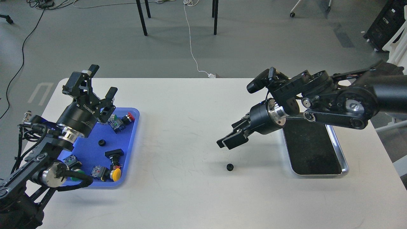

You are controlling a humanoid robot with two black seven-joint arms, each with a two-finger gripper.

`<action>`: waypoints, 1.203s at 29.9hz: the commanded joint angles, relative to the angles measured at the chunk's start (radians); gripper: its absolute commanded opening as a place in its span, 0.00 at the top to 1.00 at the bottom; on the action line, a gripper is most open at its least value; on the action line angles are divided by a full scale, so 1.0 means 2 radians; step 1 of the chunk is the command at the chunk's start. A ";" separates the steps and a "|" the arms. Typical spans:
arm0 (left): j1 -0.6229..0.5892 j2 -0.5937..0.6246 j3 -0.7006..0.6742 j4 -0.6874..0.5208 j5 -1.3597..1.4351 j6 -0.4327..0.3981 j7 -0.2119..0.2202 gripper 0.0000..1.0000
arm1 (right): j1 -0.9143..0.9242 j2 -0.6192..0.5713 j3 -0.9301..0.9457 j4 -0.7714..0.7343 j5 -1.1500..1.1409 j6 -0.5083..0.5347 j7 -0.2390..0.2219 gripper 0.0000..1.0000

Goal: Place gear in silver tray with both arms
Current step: 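Reach the right gripper toward the black gear on the table, then close the right gripper on the black gear and lift it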

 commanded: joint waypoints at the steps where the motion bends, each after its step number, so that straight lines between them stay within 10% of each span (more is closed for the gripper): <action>1: 0.001 -0.001 0.001 0.000 0.000 0.001 0.001 0.02 | 0.006 0.044 -0.044 -0.016 -0.005 -0.027 0.000 0.08; 10: 0.004 -0.006 -0.004 0.000 0.001 0.004 0.000 0.02 | -0.030 0.093 -0.102 -0.040 -0.005 -0.135 0.000 0.15; 36: 0.012 -0.005 -0.011 0.000 0.001 0.004 0.002 0.02 | -0.039 0.102 -0.148 -0.048 -0.006 -0.138 0.000 0.48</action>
